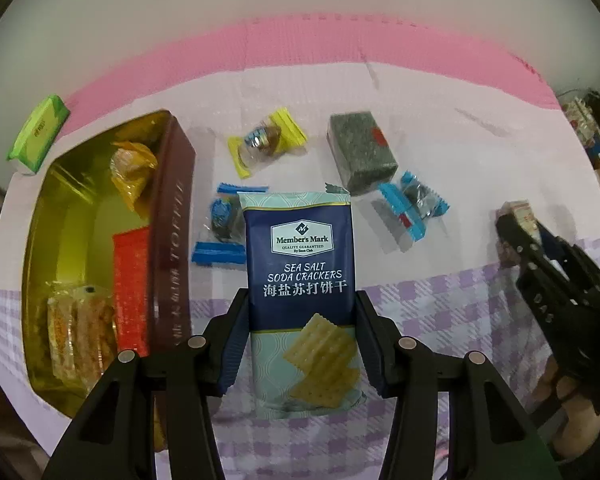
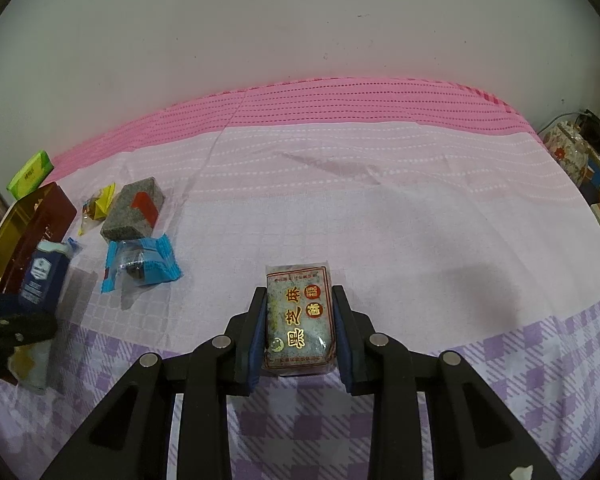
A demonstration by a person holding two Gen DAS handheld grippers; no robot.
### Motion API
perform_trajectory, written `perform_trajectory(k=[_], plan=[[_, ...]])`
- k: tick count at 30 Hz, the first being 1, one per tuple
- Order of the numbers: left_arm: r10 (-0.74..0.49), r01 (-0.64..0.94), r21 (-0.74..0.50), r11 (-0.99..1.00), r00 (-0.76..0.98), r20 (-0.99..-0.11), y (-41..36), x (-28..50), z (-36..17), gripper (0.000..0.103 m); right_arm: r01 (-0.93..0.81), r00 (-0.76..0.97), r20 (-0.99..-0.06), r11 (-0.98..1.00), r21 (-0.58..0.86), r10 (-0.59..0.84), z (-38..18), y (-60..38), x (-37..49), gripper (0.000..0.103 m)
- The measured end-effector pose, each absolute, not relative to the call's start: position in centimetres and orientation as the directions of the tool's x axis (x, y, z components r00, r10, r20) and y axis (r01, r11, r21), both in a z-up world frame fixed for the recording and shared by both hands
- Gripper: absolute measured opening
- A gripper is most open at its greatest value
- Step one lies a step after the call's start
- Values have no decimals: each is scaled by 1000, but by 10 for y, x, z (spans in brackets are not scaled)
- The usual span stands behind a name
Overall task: Organize snacks
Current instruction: 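Grasp the blue soda cracker pack with the left gripper and lift it, then carry the cracker pack over the tin and release it with the left gripper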
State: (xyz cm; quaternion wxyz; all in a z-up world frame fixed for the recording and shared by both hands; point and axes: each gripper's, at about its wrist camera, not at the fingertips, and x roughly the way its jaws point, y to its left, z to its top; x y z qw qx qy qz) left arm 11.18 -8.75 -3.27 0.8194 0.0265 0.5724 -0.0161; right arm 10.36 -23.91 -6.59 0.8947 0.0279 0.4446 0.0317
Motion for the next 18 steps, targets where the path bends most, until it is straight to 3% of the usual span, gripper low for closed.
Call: perform_trajectory(k=[18], plan=[[68, -73, 41, 996, 407, -911, 1, 100, 0, 51, -29, 603, -794, 997, 69, 72, -67, -238, 103, 28]])
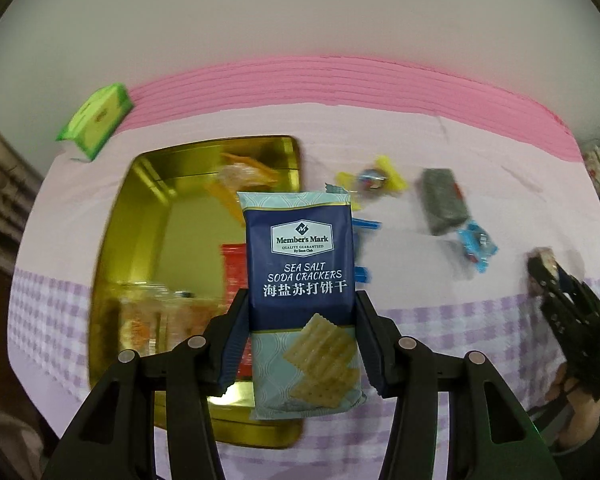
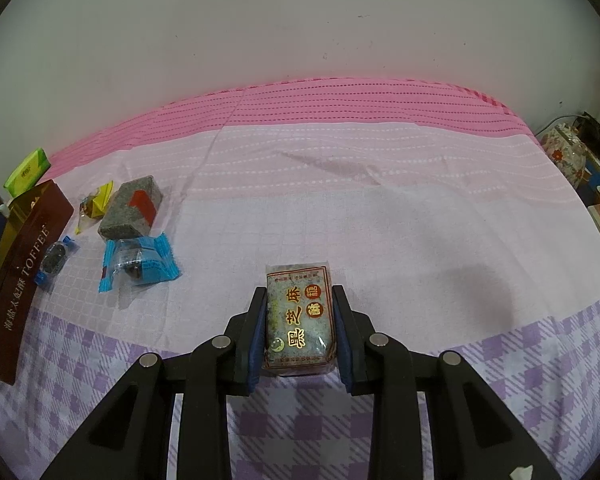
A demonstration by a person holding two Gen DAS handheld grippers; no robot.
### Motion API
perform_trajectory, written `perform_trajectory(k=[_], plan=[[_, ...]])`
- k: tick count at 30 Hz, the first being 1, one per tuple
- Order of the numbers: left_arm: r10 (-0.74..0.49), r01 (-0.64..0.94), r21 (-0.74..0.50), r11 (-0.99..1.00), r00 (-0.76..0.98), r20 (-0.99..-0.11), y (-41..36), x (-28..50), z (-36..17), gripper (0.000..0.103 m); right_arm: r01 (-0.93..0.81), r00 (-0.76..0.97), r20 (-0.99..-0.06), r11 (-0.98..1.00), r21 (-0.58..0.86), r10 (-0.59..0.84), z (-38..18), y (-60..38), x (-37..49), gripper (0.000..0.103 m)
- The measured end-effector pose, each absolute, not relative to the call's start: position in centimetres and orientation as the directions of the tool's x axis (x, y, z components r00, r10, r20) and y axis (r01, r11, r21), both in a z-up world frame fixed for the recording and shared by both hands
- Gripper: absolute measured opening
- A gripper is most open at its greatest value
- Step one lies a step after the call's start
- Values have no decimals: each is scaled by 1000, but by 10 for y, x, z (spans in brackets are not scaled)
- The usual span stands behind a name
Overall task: Organize snacks
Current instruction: 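Carry the cracker pack over the tin and release it with the left gripper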
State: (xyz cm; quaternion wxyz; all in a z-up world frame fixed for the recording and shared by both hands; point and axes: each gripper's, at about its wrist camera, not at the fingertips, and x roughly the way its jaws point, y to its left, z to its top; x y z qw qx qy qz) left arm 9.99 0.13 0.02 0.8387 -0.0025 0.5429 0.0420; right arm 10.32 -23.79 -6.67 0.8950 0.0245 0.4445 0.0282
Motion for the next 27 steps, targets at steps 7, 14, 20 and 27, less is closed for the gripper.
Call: perform_trajectory(k=[7, 14, 20, 27], plan=[[121, -149, 67, 987, 391, -912, 44, 102, 1, 51, -29, 604, -794, 997, 68, 72, -67, -238, 103, 28], [183, -198, 116, 973, 368, -911, 75, 100, -5, 51, -30, 604, -794, 997, 68, 73, -67, -238, 103, 28], [196, -210, 128, 969, 347, -917, 93, 98, -14, 51, -30, 604, -794, 997, 68, 72, -67, -238, 103, 28], [210, -199, 151, 968, 323, -923, 107, 95, -22, 51, -30, 604, -794, 997, 68, 72, -67, -238, 103, 28]])
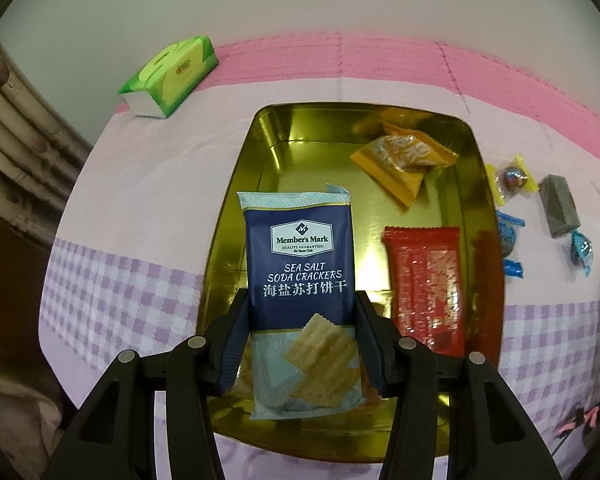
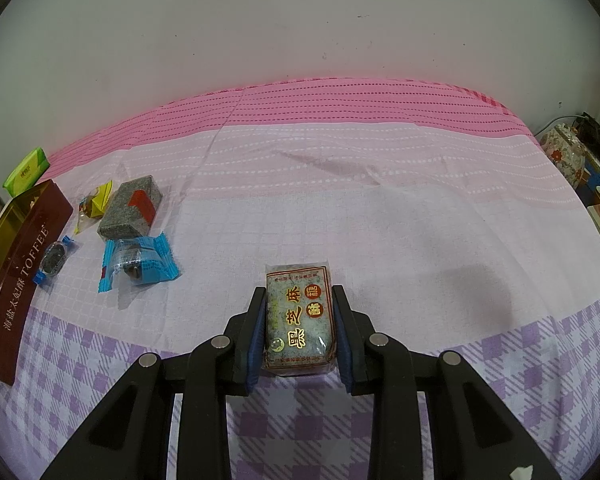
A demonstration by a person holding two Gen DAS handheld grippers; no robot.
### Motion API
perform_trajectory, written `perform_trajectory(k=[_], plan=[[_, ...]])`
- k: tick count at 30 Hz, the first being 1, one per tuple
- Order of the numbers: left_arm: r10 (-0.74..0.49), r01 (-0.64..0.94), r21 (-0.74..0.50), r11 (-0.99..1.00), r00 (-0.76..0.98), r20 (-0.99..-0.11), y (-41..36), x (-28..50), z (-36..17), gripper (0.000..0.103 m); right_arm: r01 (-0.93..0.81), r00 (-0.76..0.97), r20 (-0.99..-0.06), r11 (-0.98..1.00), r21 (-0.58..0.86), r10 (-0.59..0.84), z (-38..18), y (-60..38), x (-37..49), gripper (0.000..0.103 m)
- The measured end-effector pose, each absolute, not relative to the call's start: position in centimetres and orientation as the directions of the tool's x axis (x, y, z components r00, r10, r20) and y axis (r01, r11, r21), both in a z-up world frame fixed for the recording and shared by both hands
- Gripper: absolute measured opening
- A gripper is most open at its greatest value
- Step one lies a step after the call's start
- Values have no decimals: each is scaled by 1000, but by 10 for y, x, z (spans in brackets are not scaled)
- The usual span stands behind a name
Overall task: Organize snacks
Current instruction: 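Carry the cracker pack over the tin and release it with the left gripper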
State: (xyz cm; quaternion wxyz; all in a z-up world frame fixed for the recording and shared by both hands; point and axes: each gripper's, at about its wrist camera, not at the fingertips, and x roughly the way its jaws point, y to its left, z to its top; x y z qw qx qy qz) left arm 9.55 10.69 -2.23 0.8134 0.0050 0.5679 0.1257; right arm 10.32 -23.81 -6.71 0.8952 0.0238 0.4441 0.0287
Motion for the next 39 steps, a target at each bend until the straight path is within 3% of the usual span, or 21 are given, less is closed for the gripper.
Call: perform_trajectory(k=[26, 39], plan=[[257, -150, 221, 964, 291, -922, 125, 88, -42, 51, -32, 604, -794, 997, 65, 71, -67, -238, 103, 29], [204, -143, 165, 976, 335, -920, 127, 85, -33, 53, -34, 595, -802, 999, 36, 49, -66, -238, 104, 30]])
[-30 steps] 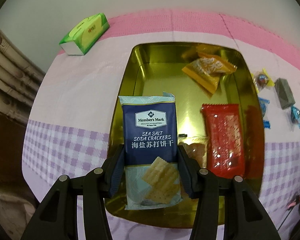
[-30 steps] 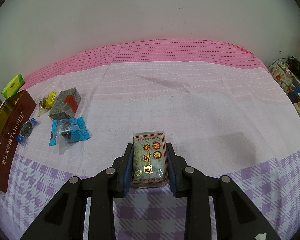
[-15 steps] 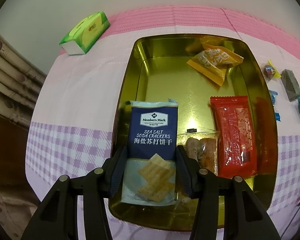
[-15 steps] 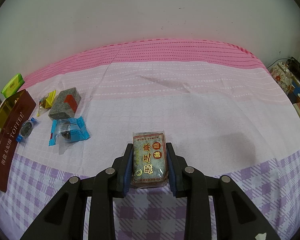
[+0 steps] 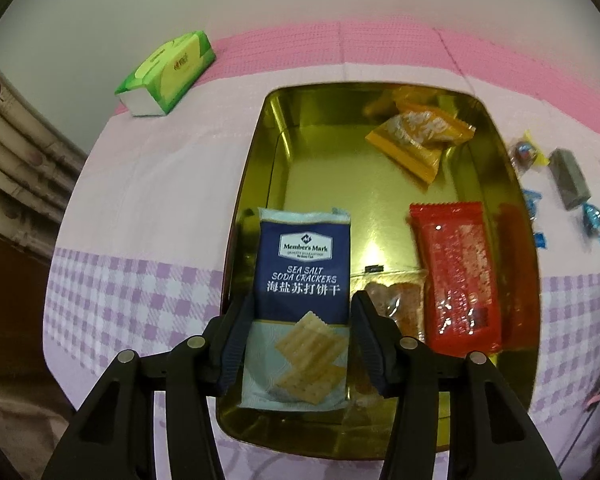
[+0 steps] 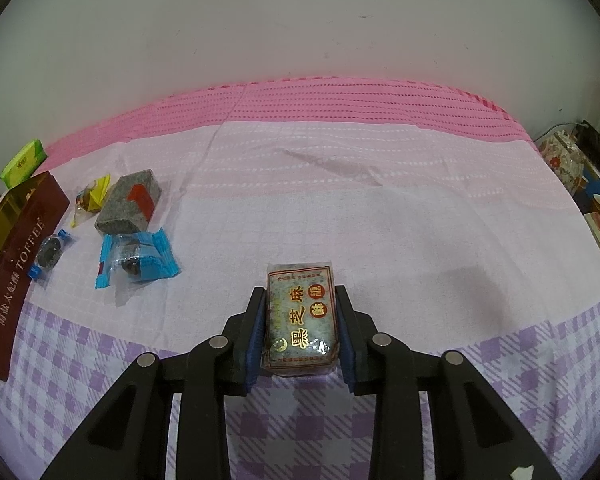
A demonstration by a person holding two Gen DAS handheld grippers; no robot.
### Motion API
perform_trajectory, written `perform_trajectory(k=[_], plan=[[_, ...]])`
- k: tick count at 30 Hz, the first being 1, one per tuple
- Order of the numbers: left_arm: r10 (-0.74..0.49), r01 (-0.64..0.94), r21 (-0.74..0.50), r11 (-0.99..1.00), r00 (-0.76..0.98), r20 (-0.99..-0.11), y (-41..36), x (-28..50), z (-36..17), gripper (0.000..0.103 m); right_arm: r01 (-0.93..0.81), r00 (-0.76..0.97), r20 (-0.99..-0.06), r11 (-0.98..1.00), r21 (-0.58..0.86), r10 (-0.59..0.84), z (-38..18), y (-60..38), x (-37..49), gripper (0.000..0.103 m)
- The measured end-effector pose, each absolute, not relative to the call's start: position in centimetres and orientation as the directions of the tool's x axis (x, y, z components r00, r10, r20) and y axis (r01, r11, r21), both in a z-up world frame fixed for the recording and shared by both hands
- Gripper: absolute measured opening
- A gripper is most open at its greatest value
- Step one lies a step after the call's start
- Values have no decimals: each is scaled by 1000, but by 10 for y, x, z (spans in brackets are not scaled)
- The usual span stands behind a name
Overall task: Organize snacks
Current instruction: 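Carry the cracker pack over the tin and release it with the left gripper, then carry the brown cake pack into the tin and open the right gripper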
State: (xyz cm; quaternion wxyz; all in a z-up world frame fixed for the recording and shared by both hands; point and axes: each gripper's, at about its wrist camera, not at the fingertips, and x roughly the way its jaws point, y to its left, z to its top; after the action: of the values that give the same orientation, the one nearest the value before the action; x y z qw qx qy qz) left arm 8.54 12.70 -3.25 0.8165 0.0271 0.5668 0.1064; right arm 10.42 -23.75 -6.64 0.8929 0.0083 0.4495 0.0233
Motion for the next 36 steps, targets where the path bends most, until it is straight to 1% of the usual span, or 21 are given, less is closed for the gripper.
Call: perform_trajectory(k=[3, 8, 12, 15, 21, 27, 31, 36], plan=[[199, -139, 159, 977, 364, -910, 125, 83, -28, 57, -33, 590, -806, 999, 32, 45, -67, -235, 108, 30], [197, -139, 152, 979, 417, -887, 122, 78, -22, 61, -14, 586, -809, 999, 29, 32, -65, -233, 109, 30], [205, -156, 151, 976, 437, -876, 122, 73, -18, 68, 0, 581, -813, 1000, 25, 21, -65, -231, 111, 30], [209, -169, 146, 975, 449, -869, 124, 69, -16, 71, 7, 577, -817, 1000, 21, 13, -64, -230, 111, 28], [214, -217, 122, 968, 472, -855, 133, 59, -14, 72, 32, 559, -829, 999, 38, 14, -61, -230, 112, 27], [249, -248, 139, 959, 500, -829, 141, 51, -12, 74, 27, 560, -828, 999, 42, 20, -52, -223, 111, 27], [253, -266, 132, 955, 499, -829, 148, 49, -13, 74, -7, 575, -816, 998, 55, 49, -38, -208, 110, 27], [260, -281, 129, 951, 503, -825, 155, 46, -10, 76, -99, 584, -802, 992, 82, 125, -20, -172, 110, 27]])
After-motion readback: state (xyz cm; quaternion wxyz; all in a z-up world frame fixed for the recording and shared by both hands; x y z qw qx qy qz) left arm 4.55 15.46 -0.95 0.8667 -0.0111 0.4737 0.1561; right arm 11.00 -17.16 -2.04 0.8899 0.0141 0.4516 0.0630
